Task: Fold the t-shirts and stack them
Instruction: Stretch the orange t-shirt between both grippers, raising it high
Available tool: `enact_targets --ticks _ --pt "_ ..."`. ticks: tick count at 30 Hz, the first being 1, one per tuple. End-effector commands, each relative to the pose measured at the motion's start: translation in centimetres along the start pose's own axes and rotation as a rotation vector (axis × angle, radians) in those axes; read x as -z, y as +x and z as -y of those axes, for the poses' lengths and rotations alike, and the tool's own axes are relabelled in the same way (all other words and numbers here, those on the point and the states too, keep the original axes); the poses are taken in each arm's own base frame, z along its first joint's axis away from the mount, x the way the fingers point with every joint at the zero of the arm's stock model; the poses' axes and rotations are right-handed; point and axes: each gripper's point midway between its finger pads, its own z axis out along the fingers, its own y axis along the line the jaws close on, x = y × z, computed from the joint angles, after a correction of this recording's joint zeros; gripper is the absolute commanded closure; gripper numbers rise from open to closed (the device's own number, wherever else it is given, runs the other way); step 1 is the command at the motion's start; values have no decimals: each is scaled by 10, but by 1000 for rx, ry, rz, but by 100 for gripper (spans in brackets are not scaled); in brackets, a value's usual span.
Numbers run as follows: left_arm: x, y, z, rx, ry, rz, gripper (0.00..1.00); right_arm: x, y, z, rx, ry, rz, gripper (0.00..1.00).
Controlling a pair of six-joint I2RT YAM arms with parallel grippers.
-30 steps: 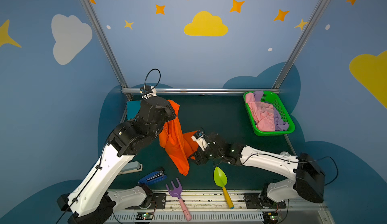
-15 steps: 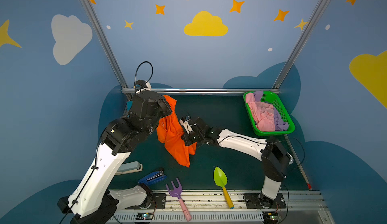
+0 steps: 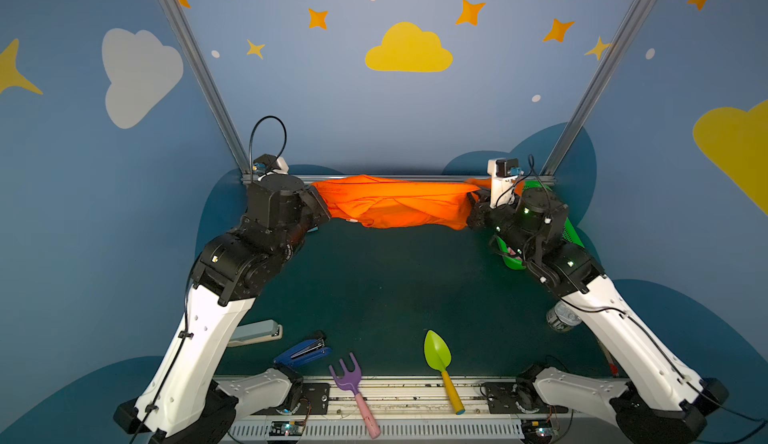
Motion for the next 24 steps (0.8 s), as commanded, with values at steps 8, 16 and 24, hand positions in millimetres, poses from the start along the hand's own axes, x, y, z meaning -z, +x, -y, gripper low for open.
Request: enact_targets --ticks 8,16,24 --pt "-14 1 -10 42 -16 6 96 13 92 5 -6 -17 -295 100" --pt "-50 37 -29 46 -85 -81 96 2 207 2 -140 -39 -537 100" --pt "-64 67 -59 83 -143 -147 96 16 201 22 -72 45 -512 100"
